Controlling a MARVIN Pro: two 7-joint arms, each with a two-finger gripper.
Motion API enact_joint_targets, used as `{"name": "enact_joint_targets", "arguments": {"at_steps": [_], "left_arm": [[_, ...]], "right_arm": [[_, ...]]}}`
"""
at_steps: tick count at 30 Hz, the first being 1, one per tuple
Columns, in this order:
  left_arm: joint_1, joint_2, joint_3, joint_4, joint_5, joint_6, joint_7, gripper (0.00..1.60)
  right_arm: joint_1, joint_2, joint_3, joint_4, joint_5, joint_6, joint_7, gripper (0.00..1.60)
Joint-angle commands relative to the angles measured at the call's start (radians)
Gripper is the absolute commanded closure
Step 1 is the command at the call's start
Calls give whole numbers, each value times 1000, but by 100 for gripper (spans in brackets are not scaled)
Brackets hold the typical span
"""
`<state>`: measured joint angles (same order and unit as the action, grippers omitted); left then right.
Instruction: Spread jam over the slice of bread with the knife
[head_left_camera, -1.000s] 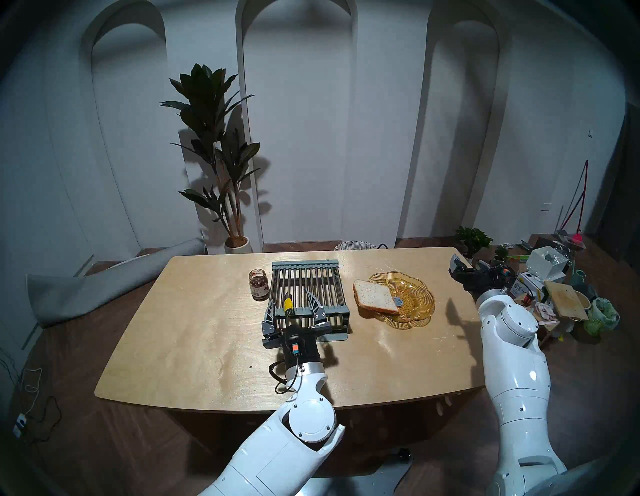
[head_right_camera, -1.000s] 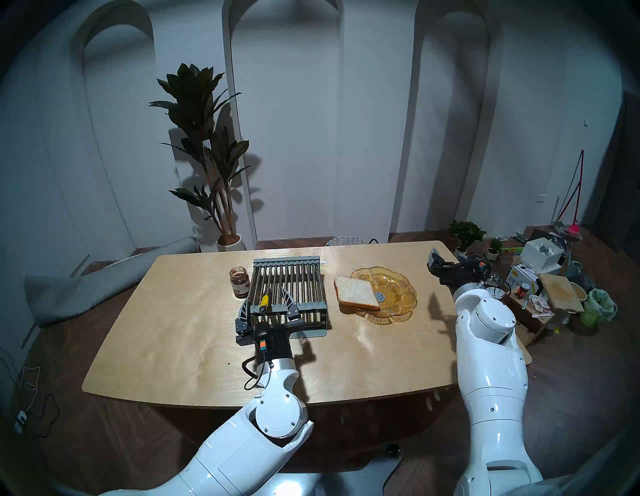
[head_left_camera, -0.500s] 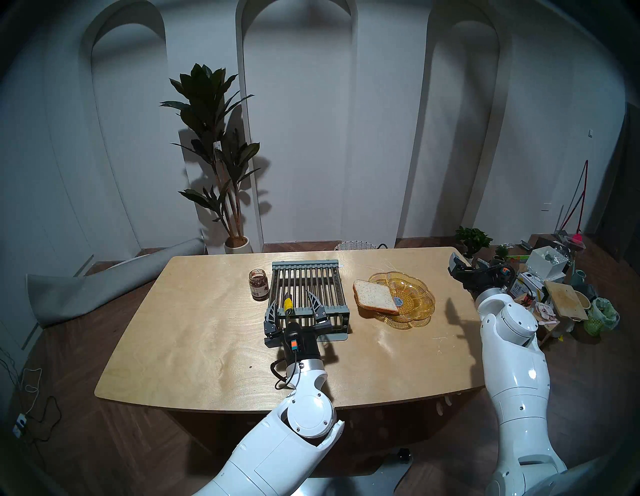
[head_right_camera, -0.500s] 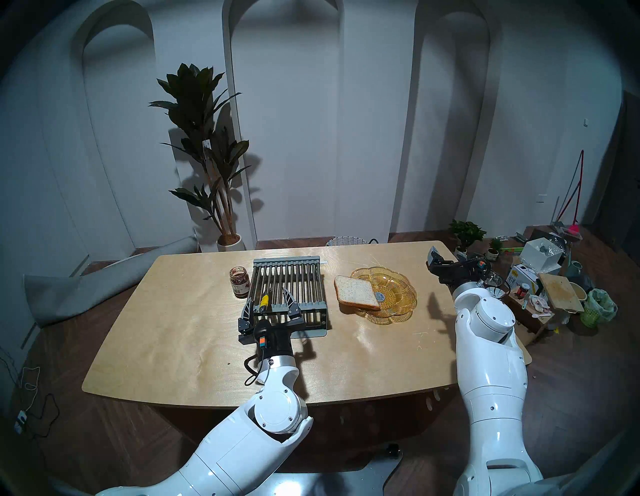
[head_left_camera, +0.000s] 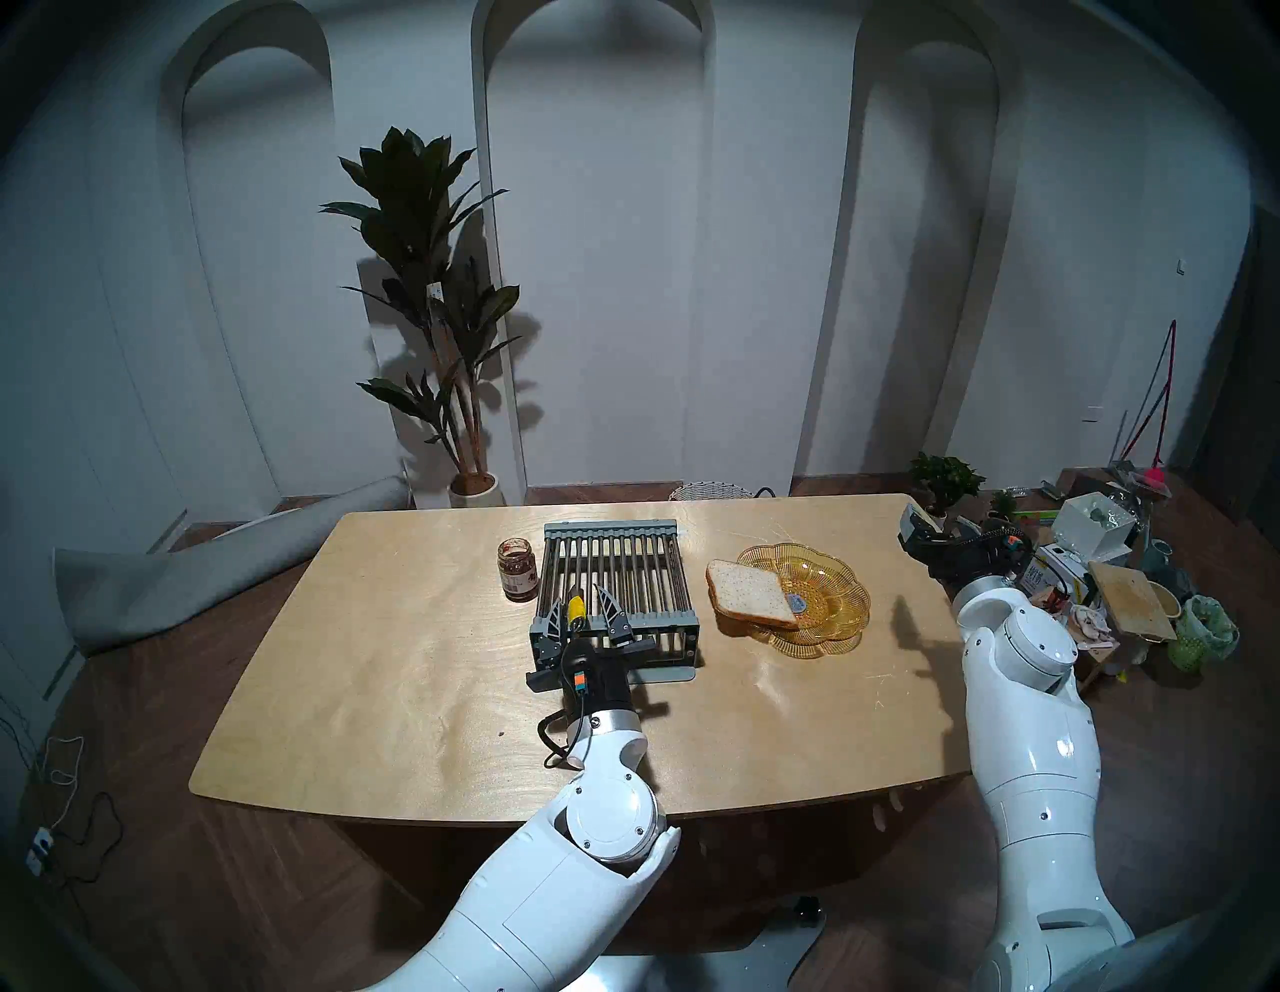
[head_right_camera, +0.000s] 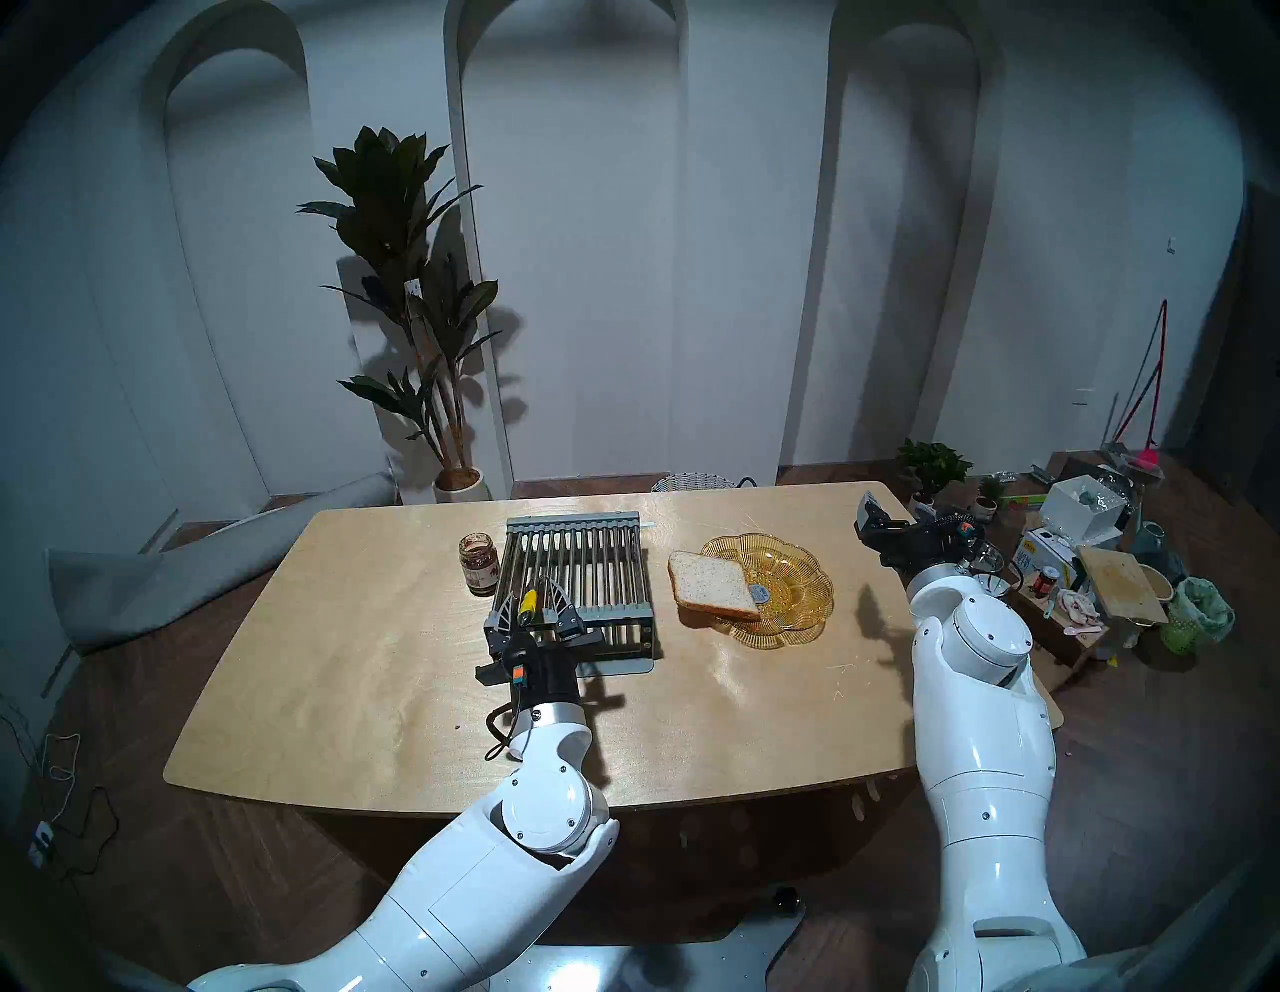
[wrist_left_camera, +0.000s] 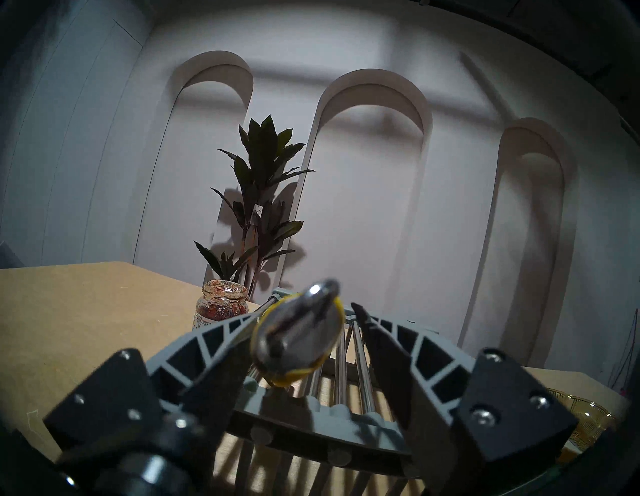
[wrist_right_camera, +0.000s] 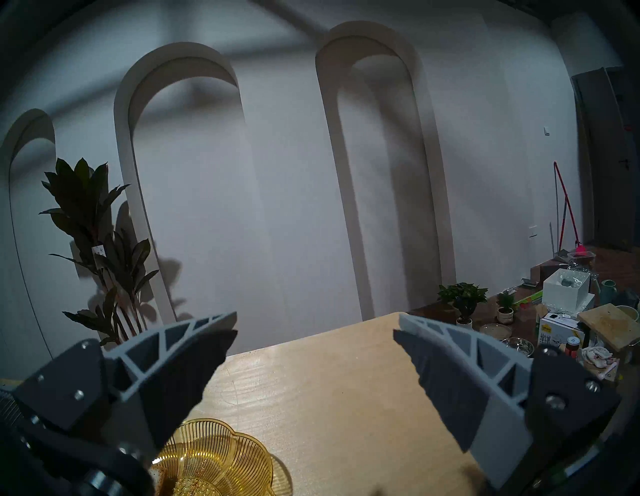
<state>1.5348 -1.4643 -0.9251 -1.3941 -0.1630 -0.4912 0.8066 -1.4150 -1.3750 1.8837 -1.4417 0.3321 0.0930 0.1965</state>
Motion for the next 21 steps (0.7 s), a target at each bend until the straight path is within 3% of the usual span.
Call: {"name": "enact_joint_targets", "arguments": {"at_steps": [1,2,6,7,10,21], "left_arm": [[-25,-8,0,-6,-4,-4,-12,100],[-25,-5,2,-8,0,-6,-13,112],[-23,-1,5,-18,10,-2,-10,113],[-22,3,8,-24,22,12,-5,131],[-19,6,11,-42,32,23,-3,159],[-20,42,26,-143,80,139,9,160]], "right_arm": [[17,0,1,-18,-3,-17,-7,0],[20,1,0,-9,-5,-23,-7,0],[20,3,-2,-6,-8,-27,-11,0],[20,3,-2,-6,-8,-27,-12,0],[20,3,-3,-4,-8,-30,-14,0],[21,1,-1,2,-7,-34,-17,0]]}}
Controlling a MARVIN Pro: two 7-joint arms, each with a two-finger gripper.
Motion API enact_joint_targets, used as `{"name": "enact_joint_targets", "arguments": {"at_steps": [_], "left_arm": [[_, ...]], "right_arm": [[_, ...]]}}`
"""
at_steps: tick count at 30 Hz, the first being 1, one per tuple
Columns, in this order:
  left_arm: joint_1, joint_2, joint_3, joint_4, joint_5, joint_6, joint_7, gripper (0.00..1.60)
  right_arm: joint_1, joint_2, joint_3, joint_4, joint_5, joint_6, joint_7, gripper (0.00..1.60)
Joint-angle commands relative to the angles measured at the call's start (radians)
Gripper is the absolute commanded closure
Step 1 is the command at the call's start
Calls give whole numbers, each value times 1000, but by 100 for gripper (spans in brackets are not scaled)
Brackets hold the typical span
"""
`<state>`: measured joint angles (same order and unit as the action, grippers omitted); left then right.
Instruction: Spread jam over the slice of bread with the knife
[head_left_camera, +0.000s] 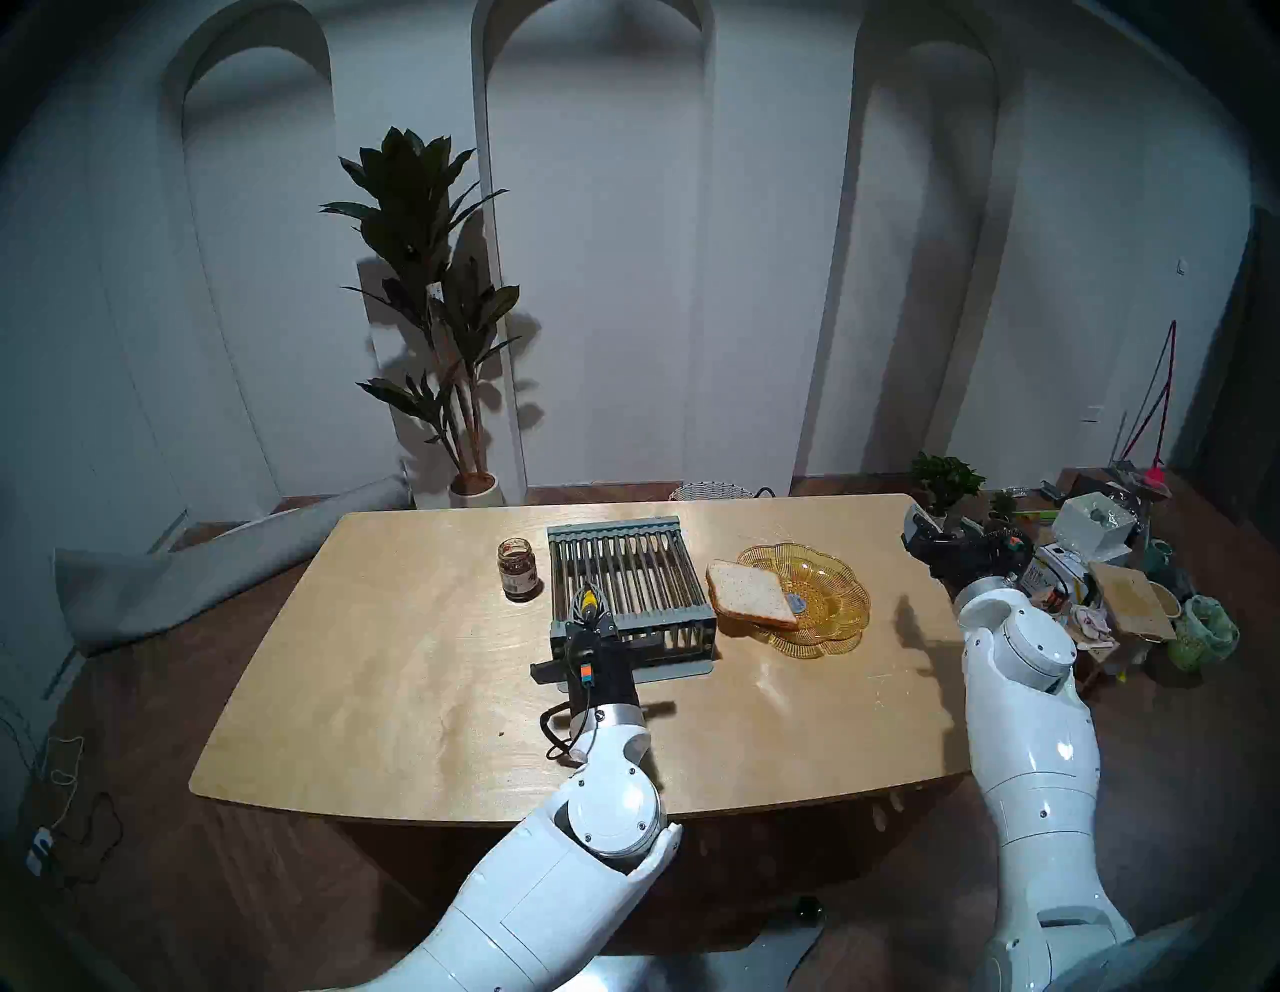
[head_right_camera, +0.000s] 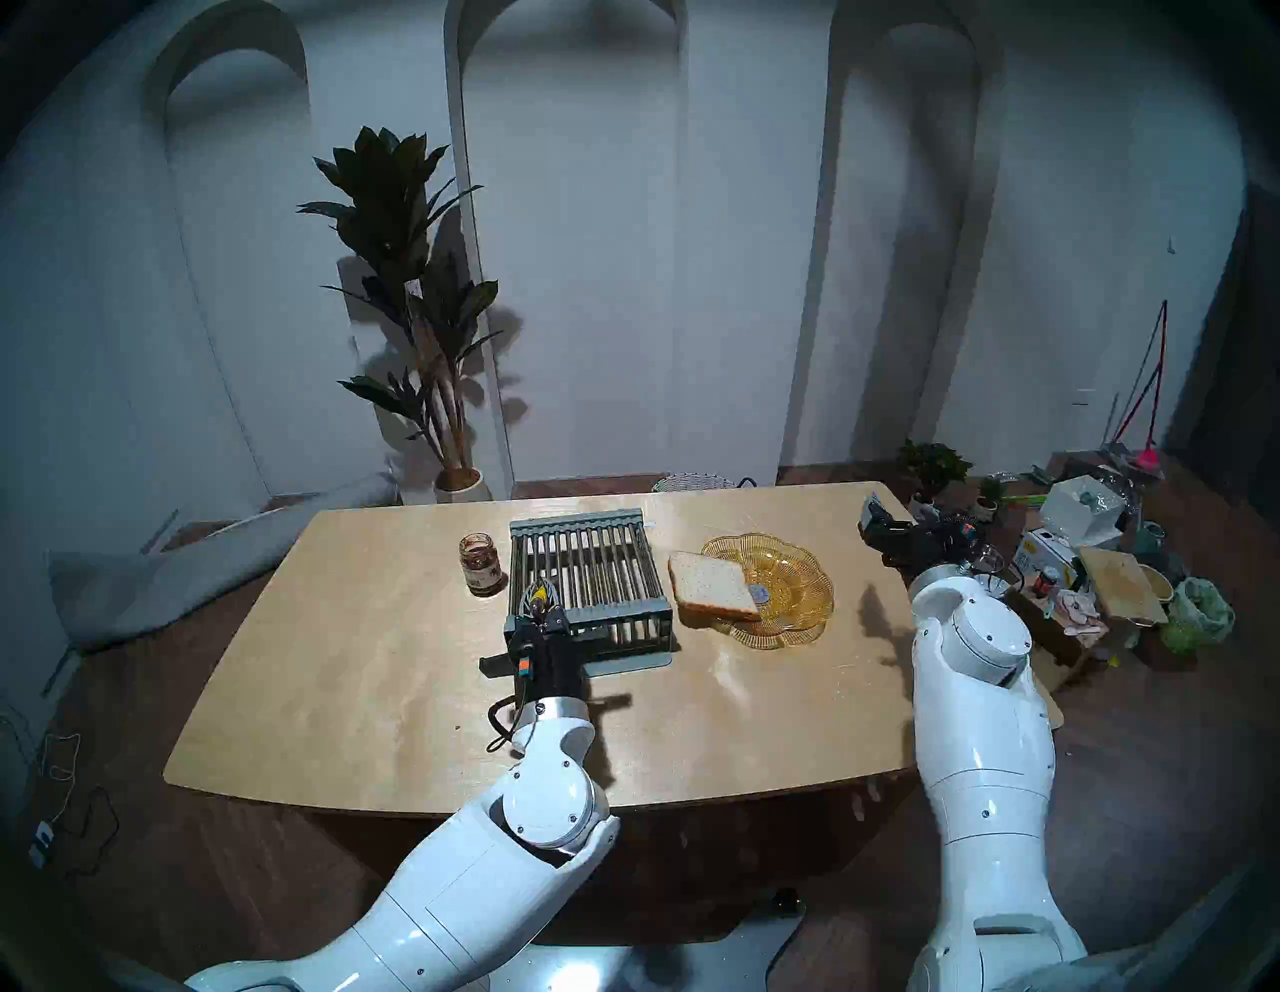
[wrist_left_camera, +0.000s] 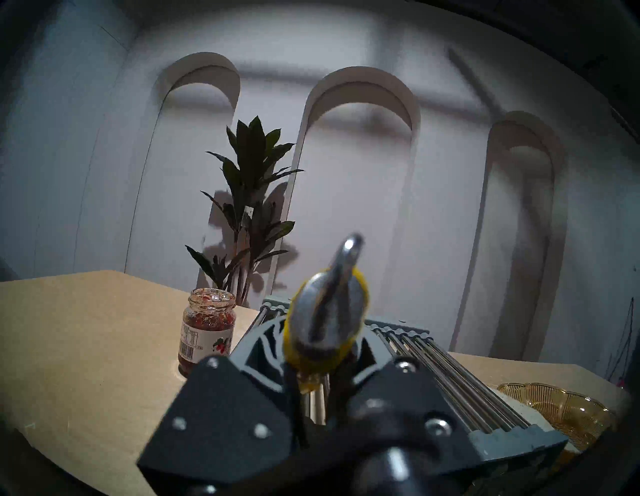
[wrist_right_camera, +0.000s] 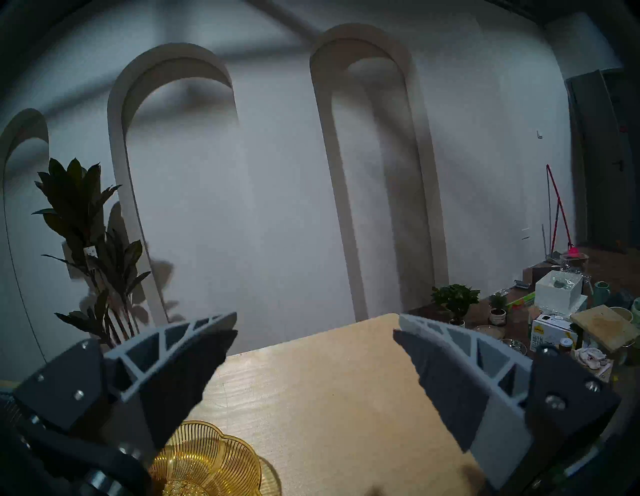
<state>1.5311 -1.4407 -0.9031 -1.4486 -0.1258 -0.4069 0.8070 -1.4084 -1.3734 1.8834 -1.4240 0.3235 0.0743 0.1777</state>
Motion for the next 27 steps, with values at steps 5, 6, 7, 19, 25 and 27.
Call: {"name": "enact_joint_targets", "arguments": {"at_steps": [5,6,7,19,25,27], "left_arm": [[-20,37,11,-154,48,122,4,160],[-19,42,12,-169,46,141,3,160],[-24,40,12,-168,44,139,1,160],[-24,54,4,-241,20,240,-2,160],[-32,45,-2,-328,-8,249,-25,160],[-38,41,-3,-352,-18,254,-35,160]], "right_arm": [[14,-1,0,-16,0,-16,-1,0],[13,-1,-1,-15,0,-18,-1,0],[12,-2,-1,-12,-2,-20,-2,0],[7,-1,3,-7,-2,-37,-1,0],[7,1,5,-11,-4,-37,-4,0],[8,1,5,-12,-4,-37,-5,0]]}}
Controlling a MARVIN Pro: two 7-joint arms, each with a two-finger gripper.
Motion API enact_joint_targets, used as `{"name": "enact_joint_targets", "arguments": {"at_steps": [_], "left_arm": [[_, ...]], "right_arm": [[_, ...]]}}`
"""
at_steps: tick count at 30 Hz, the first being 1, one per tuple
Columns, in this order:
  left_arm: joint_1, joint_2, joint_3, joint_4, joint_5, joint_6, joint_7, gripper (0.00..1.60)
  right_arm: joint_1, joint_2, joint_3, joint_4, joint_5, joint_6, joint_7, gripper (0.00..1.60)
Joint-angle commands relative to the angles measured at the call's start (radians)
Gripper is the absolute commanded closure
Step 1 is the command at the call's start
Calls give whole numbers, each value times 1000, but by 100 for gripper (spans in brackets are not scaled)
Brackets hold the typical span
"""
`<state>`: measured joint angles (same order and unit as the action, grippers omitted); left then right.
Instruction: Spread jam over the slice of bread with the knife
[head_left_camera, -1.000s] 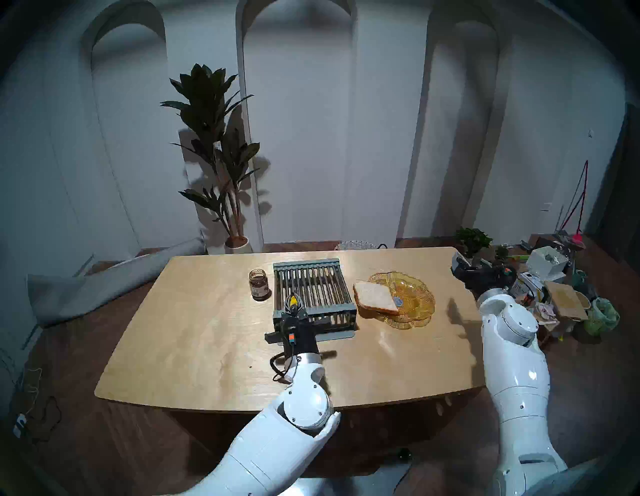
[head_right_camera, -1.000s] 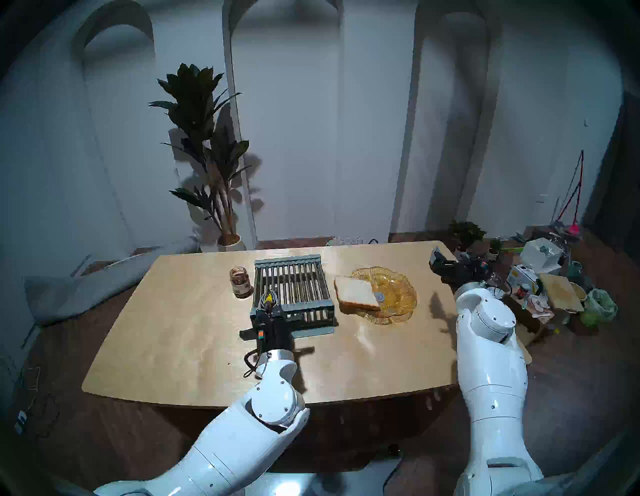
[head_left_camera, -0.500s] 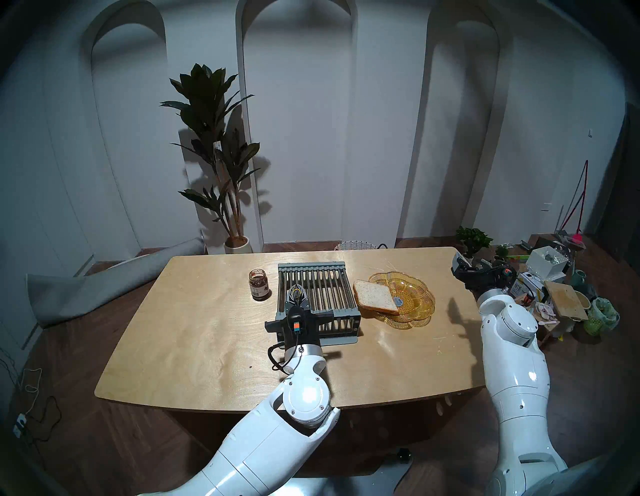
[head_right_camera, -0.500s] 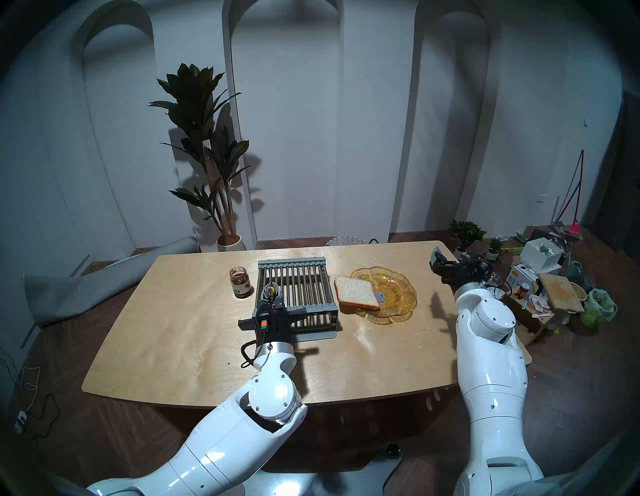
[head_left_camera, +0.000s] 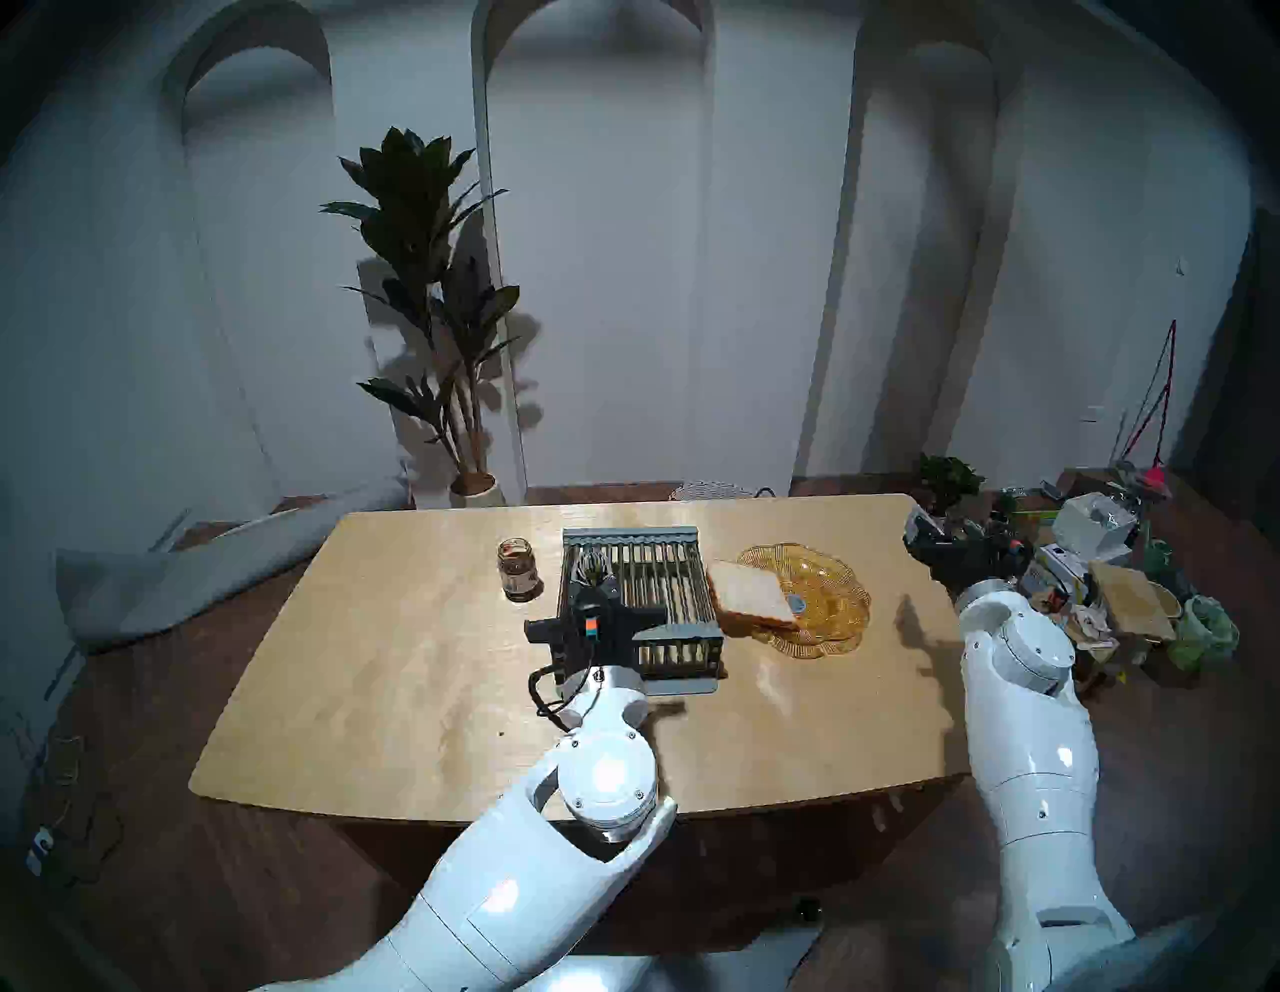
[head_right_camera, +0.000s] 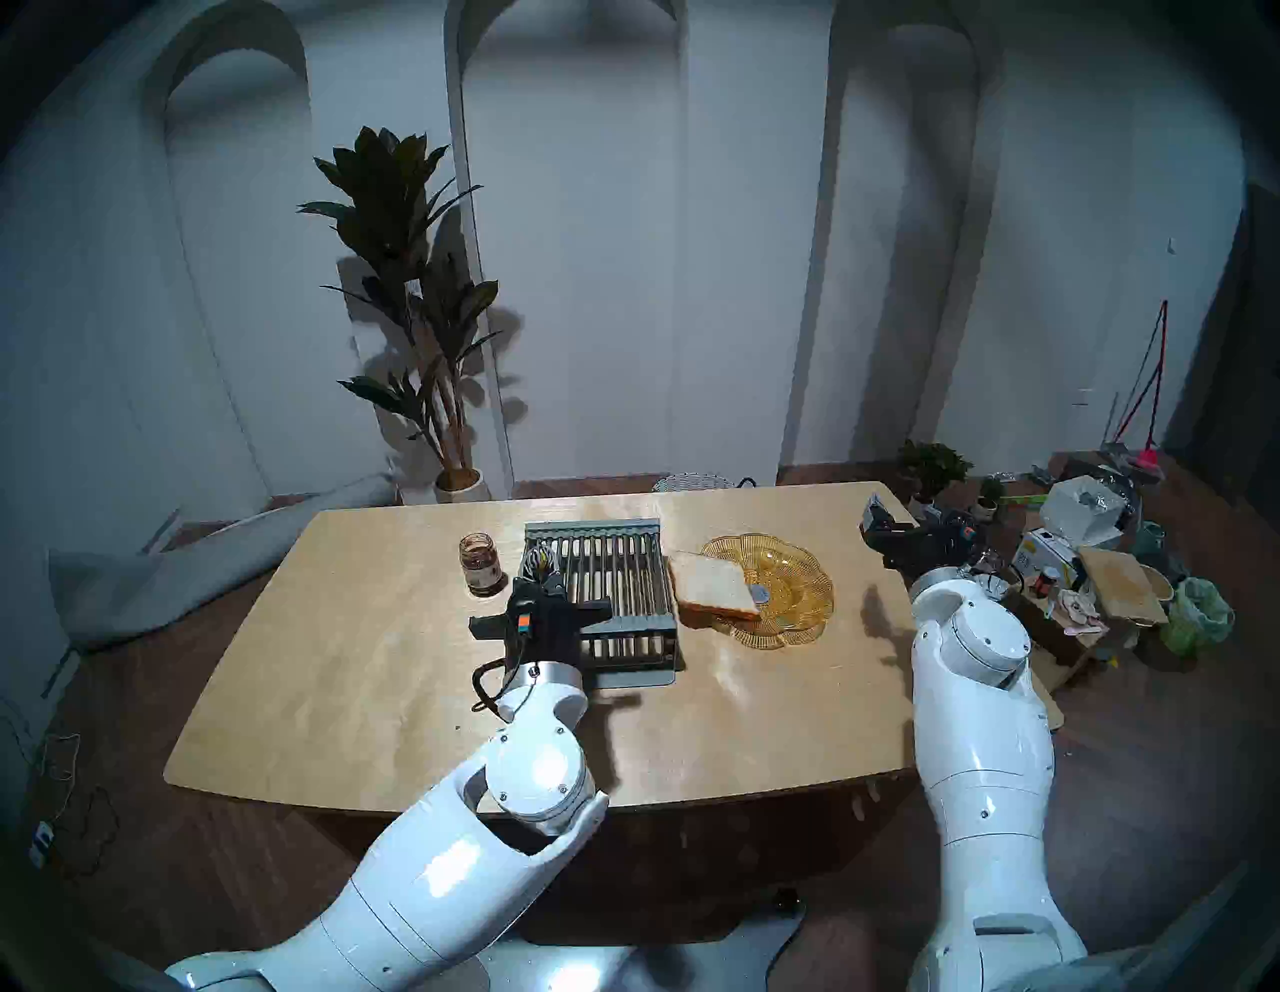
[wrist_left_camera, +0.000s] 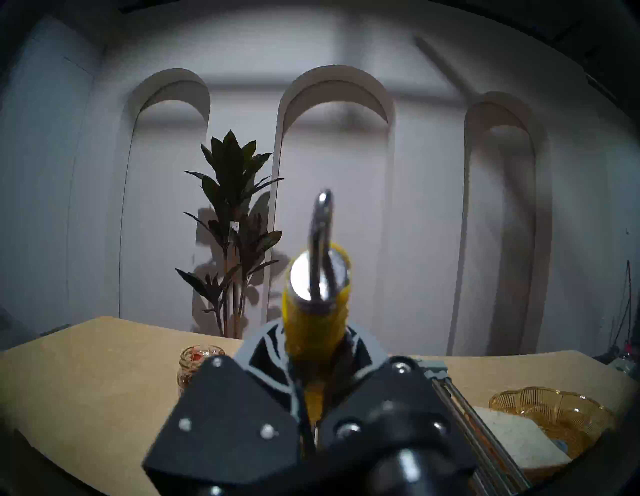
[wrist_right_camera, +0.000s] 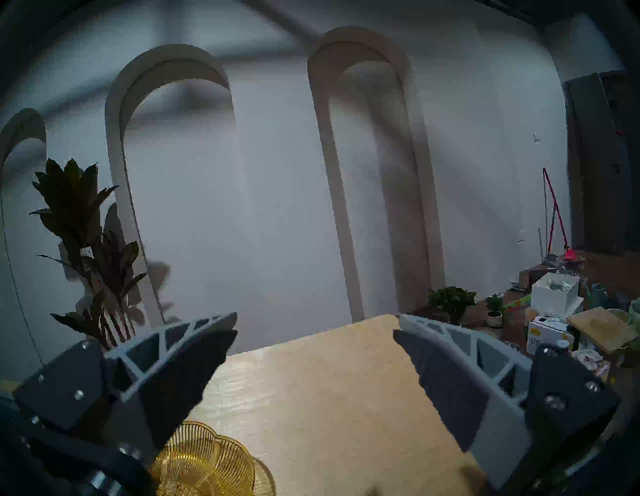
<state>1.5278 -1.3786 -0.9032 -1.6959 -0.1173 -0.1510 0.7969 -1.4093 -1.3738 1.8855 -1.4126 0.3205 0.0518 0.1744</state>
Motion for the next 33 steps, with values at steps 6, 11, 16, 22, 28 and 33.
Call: {"name": "enact_joint_targets", "arguments": {"at_steps": [6,11,16,22,28,33], "left_arm": [[-57,-35,-15,-176,-71,21,-43,160],[-68,-19,-36,-243,-107,70,-60,160],[-76,13,-64,-294,-137,133,-81,160],[-82,99,-126,-375,-207,269,-135,160],[-99,185,-211,-425,-267,402,-214,160],[-132,249,-282,-426,-324,510,-279,160]], "right_arm": [[7,-1,5,-18,-2,-15,-6,0],[3,-5,5,-14,-2,-18,-9,0],[-3,-11,4,-23,-2,-20,-14,0],[-11,-23,-3,-34,-11,-25,-29,0],[-11,-36,-14,-43,-49,-44,-74,0],[-4,-48,-25,-56,-82,-57,-122,0]]}}
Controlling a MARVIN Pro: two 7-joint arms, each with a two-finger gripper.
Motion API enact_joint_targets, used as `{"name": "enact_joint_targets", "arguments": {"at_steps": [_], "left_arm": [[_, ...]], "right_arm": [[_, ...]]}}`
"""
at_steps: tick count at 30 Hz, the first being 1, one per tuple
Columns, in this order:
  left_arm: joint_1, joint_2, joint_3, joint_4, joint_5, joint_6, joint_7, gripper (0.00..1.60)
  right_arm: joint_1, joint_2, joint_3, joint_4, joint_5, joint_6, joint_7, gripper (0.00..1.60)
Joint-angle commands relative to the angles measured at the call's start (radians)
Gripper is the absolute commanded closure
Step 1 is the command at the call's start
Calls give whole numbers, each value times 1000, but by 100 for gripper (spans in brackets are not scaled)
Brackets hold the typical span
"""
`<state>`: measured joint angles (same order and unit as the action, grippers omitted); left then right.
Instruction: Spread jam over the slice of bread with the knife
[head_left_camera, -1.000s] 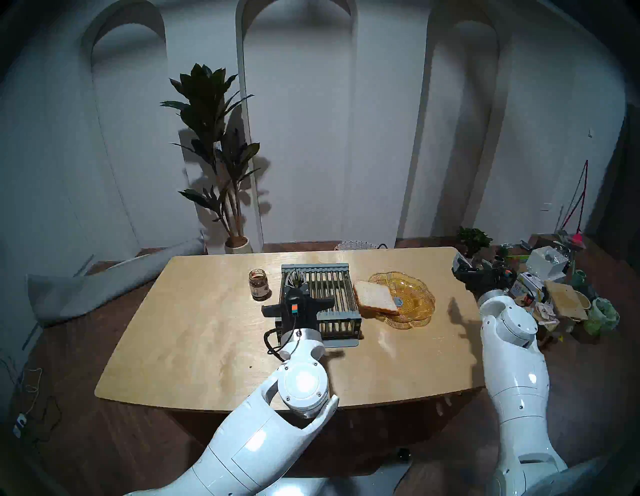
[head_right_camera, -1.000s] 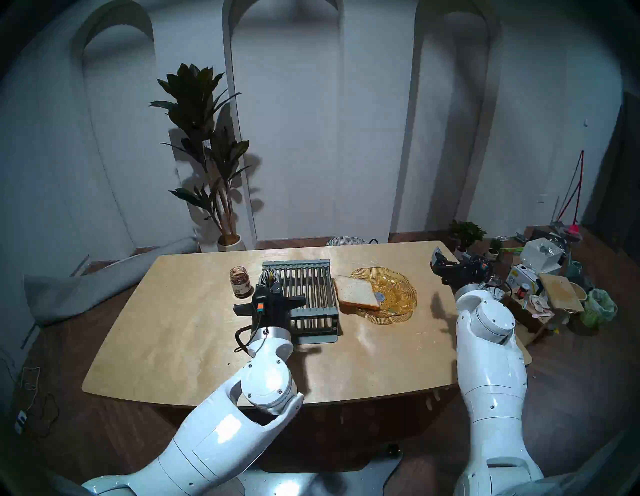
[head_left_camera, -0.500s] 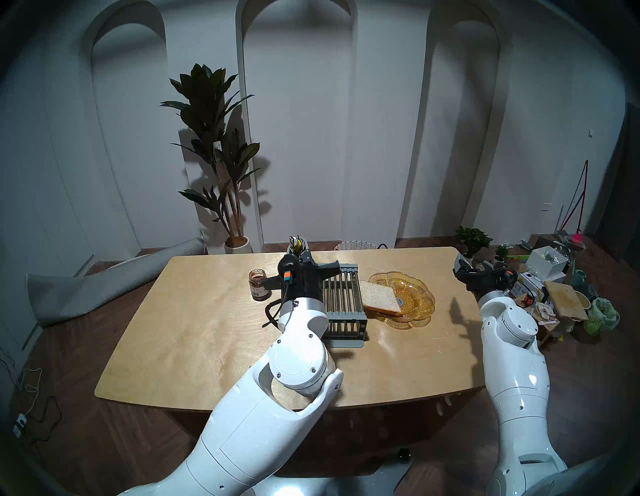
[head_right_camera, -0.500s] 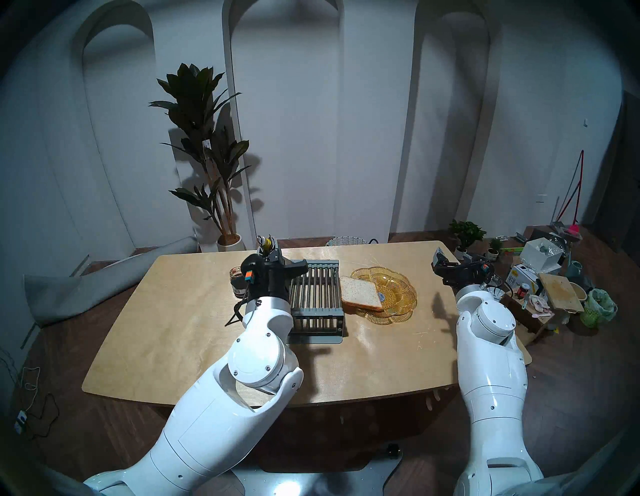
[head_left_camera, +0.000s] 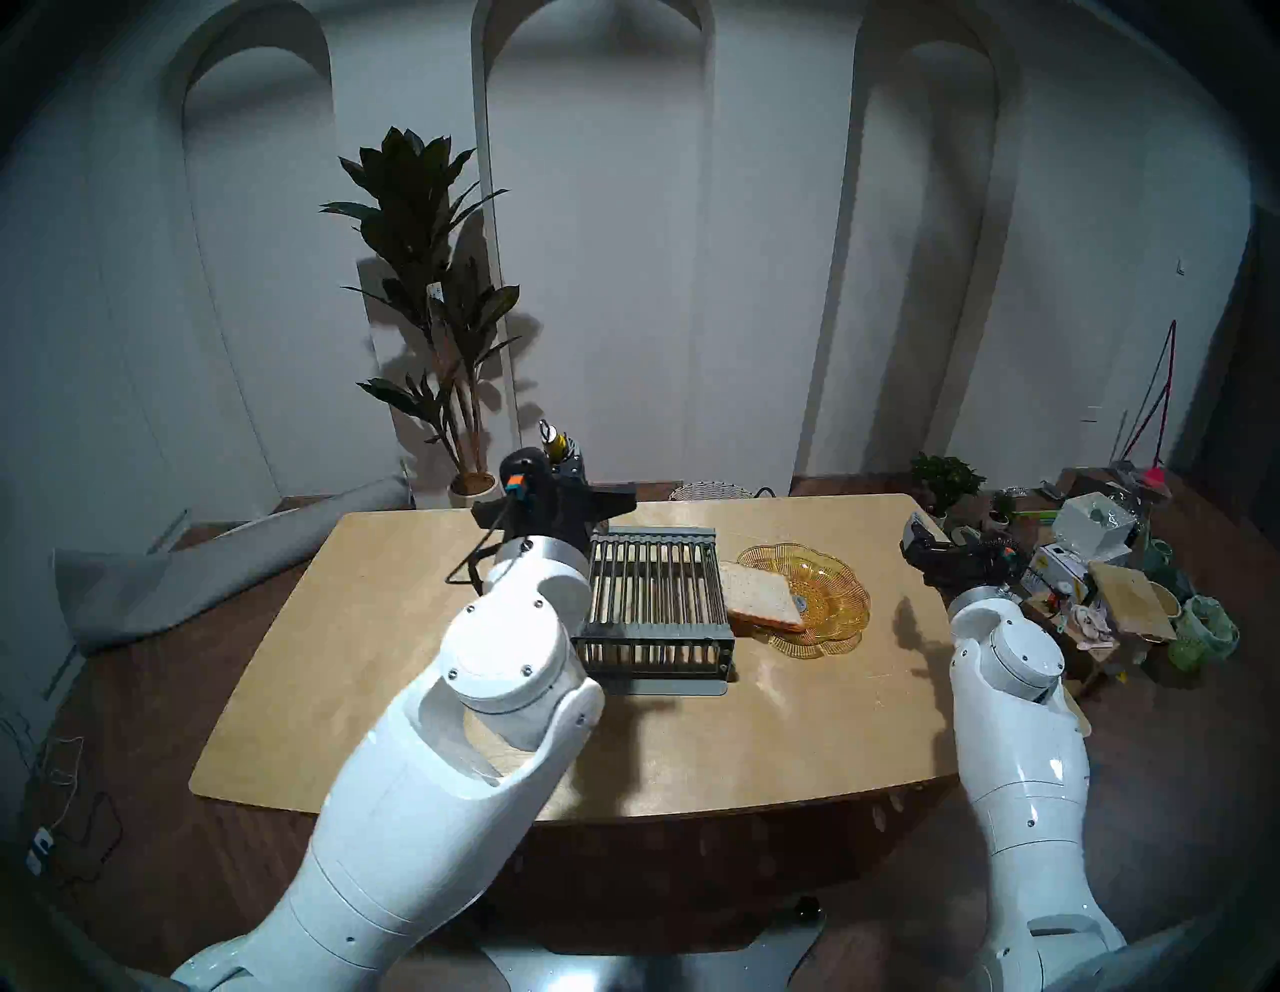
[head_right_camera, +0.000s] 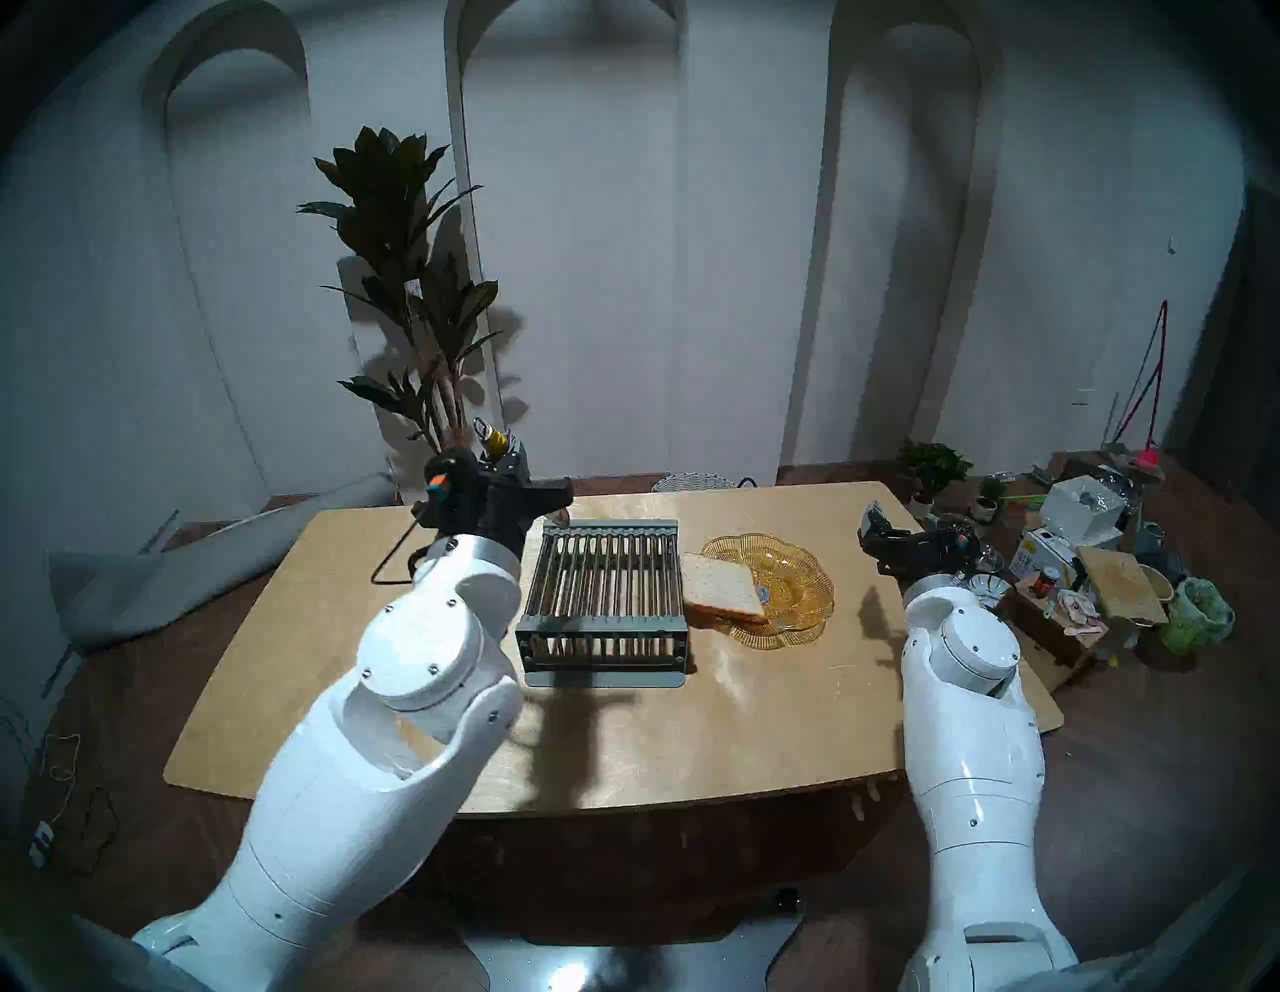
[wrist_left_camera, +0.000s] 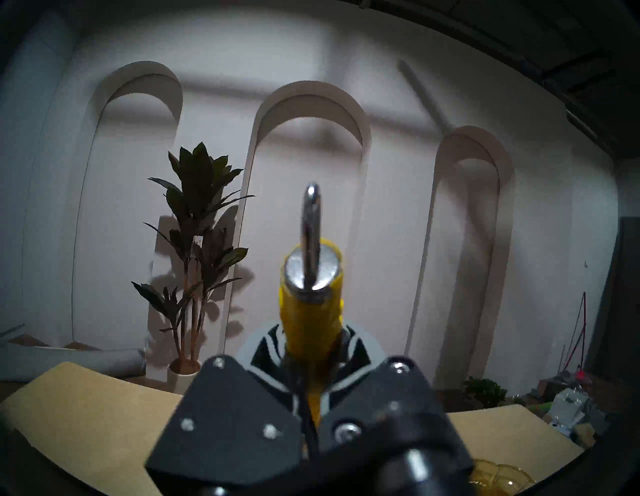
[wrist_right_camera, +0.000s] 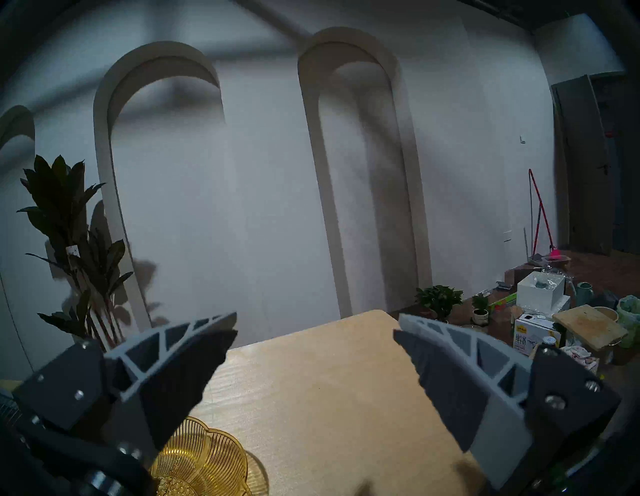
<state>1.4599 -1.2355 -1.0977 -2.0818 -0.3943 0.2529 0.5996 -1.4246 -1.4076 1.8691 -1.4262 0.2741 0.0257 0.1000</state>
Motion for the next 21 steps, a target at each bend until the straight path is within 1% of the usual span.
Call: {"name": "enact_joint_targets", "arguments": {"at_steps": [1,2,9,10,17,19,21], "left_arm": [[-74,113,-104,-30,-61,124,-90,160],[-84,126,-121,-24,-75,150,-111,160],[-154,173,-198,44,-157,264,-211,160],[-165,184,-209,50,-173,286,-238,160],[-231,234,-276,106,-232,398,-355,160],[-233,238,-301,105,-246,412,-391,160],[-255,245,-310,118,-259,435,-426,160]], "right_arm": [[15,-18,-9,-48,-37,-33,-55,0],[17,-20,-11,-53,-45,-32,-69,0],[43,-14,-36,-102,-99,-26,-125,0],[45,-15,-39,-107,-108,-26,-137,0],[52,-14,-52,-102,-154,-6,-193,0],[57,-12,-51,-96,-162,-1,-206,0],[62,-5,-54,-93,-173,3,-214,0]]}}
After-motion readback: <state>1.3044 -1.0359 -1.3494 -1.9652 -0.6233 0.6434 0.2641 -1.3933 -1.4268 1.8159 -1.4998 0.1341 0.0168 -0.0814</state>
